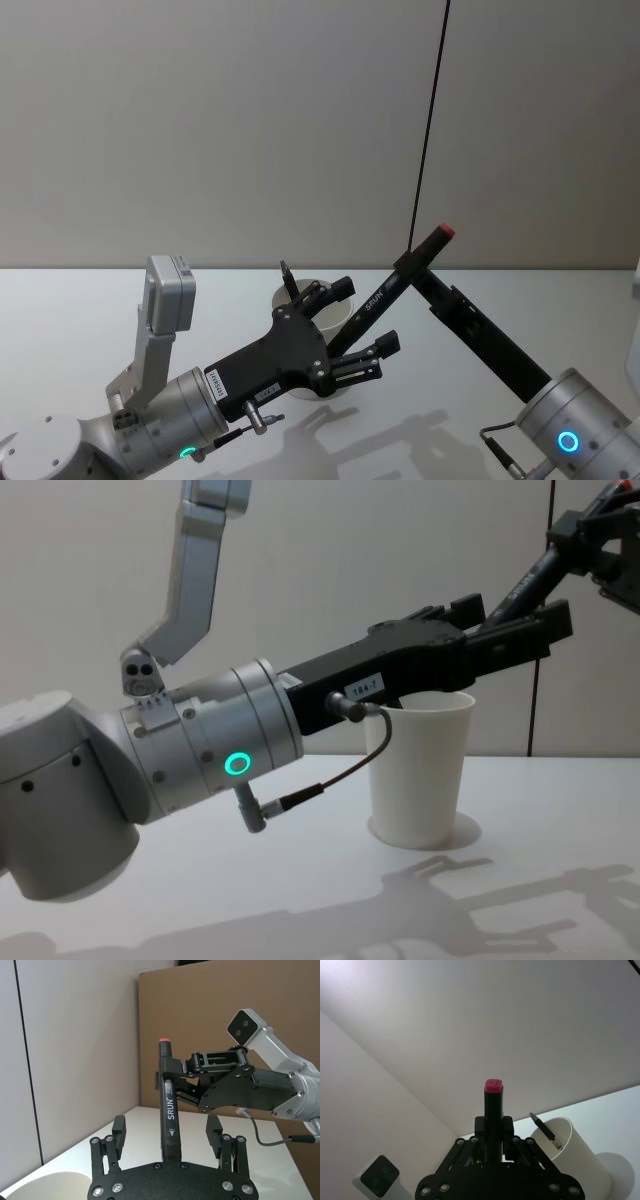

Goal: Place the pen into the pen holder.

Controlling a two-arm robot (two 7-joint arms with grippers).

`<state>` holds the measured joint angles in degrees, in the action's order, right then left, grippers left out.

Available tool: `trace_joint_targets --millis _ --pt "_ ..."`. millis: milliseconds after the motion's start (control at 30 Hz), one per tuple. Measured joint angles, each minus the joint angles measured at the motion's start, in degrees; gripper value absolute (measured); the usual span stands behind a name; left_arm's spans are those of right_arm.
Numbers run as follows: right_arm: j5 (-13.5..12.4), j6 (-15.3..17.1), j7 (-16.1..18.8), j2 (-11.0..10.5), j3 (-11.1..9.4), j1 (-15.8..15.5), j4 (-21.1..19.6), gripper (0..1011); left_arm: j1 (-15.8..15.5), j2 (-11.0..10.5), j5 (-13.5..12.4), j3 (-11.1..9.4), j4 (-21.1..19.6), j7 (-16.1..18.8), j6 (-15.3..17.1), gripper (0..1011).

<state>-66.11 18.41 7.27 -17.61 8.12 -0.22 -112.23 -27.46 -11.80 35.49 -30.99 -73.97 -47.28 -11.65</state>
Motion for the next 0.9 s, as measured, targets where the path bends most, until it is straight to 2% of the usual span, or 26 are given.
trace_joint_targets --millis 500,900 --pt "1.93 -2.35 1.51 -1.70 -0.57 1.46 2.14 195 0.00 0.00 0.00 0.00 0.00 0.00 0.00 1003" --pt "5.11 -5.79 3.18 -2.70 -0.09 4.94 6.23 195 0.00 0.00 0.01 0.00 0.00 0.00 0.00 1003"
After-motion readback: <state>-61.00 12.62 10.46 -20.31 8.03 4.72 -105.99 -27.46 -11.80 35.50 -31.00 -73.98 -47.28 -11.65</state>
